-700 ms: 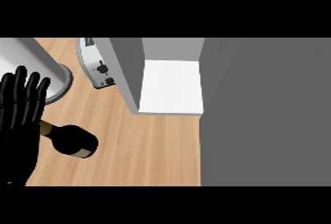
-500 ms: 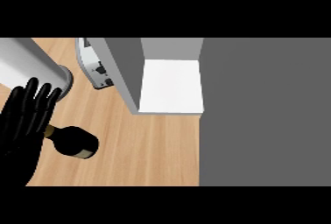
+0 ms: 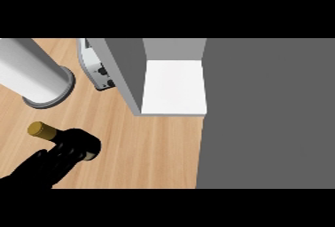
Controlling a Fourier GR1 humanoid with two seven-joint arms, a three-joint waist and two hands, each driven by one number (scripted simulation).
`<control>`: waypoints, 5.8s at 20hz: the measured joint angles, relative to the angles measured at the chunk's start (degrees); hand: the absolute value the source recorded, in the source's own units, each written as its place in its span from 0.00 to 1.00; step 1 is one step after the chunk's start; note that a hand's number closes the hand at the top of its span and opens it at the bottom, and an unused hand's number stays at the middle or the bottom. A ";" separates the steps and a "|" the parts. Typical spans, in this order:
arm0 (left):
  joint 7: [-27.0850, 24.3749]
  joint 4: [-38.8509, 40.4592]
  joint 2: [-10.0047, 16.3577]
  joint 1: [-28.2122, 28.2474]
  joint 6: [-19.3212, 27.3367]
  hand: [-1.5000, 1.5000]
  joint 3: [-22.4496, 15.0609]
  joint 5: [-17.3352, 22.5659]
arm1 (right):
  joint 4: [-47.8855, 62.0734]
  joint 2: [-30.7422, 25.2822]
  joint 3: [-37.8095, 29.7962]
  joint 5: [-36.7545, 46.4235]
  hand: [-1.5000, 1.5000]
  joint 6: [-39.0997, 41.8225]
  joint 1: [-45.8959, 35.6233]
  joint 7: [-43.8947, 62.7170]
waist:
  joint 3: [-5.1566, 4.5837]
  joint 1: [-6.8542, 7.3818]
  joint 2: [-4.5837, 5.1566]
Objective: Pick up the wine, place it into the cabinet and close the cabinet
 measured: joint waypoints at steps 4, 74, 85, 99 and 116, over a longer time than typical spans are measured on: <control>1.43 -2.88 7.77 5.99 -5.67 0.00 5.25 12.57 | -5.76 -1.17 0.07 -2.51 0.00 1.32 3.85 2.98 | 0.11 0.08 0.01; 12.31 48.89 4.40 -22.01 -21.70 0.00 27.05 6.03 | -14.29 -0.60 -1.77 -1.01 0.00 -3.61 -10.52 27.40 | 0.14 -0.85 0.33; 2.56 59.51 1.73 -26.20 -25.27 0.00 28.98 -9.57 | -14.73 0.10 -2.70 -0.94 0.00 -3.01 -10.68 27.76 | 0.12 -1.01 0.36; -8.22 67.48 -0.14 -28.10 -24.74 0.00 27.88 -24.07 | -14.61 0.87 -2.23 -0.41 0.00 -2.50 -11.71 28.64 | 0.09 -1.11 0.40; -19.89 74.79 -0.63 -29.14 -18.63 0.00 21.93 -35.24 | -14.41 1.60 -1.58 0.43 0.00 -2.62 -13.45 29.49 | 0.05 -1.23 0.43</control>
